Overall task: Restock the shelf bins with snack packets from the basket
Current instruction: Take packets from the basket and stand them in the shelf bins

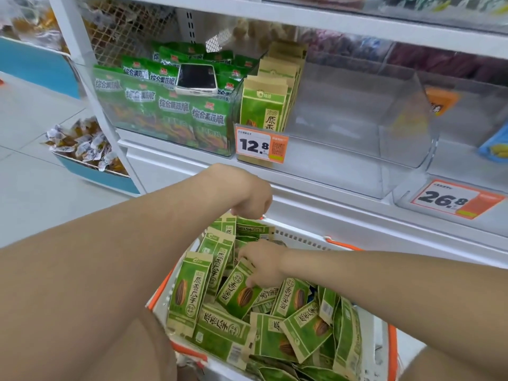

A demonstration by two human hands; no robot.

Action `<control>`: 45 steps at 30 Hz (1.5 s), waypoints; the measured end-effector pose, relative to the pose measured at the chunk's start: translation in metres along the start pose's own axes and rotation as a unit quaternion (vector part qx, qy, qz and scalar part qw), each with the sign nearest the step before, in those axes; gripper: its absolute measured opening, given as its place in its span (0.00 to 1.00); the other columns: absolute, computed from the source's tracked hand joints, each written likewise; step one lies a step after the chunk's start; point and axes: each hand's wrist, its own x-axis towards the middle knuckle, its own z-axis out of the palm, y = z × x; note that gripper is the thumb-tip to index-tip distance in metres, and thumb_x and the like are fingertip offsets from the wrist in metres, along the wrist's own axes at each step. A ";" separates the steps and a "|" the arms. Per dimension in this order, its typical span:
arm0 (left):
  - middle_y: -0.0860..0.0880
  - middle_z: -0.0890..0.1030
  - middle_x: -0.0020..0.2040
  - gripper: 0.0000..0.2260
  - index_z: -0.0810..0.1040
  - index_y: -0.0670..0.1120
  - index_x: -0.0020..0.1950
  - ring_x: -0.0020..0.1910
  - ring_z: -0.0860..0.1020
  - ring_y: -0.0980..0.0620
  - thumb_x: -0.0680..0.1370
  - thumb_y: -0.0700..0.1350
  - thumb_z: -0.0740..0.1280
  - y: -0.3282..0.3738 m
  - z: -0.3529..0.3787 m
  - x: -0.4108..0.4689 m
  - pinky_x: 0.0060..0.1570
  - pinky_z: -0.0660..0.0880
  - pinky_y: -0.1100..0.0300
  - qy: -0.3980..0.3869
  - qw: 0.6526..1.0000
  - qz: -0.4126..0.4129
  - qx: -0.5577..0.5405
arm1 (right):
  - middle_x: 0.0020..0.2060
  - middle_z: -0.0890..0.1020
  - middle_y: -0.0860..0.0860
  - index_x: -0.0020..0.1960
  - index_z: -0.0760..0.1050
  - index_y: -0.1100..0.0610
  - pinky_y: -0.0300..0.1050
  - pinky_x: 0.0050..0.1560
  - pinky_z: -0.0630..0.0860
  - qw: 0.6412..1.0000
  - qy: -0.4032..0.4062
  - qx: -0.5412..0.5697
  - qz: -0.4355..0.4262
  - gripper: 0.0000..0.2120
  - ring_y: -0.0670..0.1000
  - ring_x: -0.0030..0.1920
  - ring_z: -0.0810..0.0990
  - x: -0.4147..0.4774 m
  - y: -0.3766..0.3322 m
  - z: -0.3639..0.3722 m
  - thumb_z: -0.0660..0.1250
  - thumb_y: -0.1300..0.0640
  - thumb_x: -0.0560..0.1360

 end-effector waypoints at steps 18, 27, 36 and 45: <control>0.51 0.82 0.64 0.34 0.63 0.51 0.80 0.64 0.79 0.47 0.79 0.60 0.72 -0.009 -0.032 -0.054 0.64 0.76 0.50 -0.036 0.988 -0.061 -0.136 | 0.47 0.87 0.63 0.53 0.80 0.61 0.63 0.47 0.86 0.902 0.159 0.386 0.110 0.15 0.63 0.43 0.88 -0.099 0.045 -0.097 0.74 0.69 0.68; 0.45 0.86 0.42 0.08 0.85 0.44 0.48 0.40 0.84 0.51 0.77 0.47 0.78 -0.005 -0.043 -0.063 0.41 0.85 0.53 0.183 0.860 0.034 -0.475 | 0.57 0.86 0.53 0.63 0.79 0.53 0.55 0.61 0.82 0.919 0.101 0.379 0.038 0.15 0.56 0.58 0.85 -0.118 0.034 -0.102 0.74 0.55 0.77; 0.42 0.87 0.41 0.07 0.88 0.45 0.44 0.37 0.83 0.50 0.74 0.48 0.80 -0.009 -0.051 -0.075 0.39 0.84 0.53 0.298 0.820 0.042 -0.486 | 0.52 0.88 0.57 0.60 0.80 0.64 0.52 0.43 0.84 0.867 0.200 0.451 -0.064 0.19 0.62 0.46 0.88 -0.149 0.030 -0.137 0.62 0.48 0.86; 0.44 0.86 0.47 0.28 0.82 0.41 0.55 0.47 0.85 0.43 0.87 0.62 0.53 -0.015 -0.063 -0.069 0.48 0.83 0.43 0.436 0.719 -0.065 -0.537 | 0.27 0.79 0.55 0.37 0.78 0.58 0.50 0.36 0.73 0.773 0.608 0.173 -0.048 0.20 0.55 0.31 0.79 -0.152 0.023 -0.175 0.66 0.49 0.84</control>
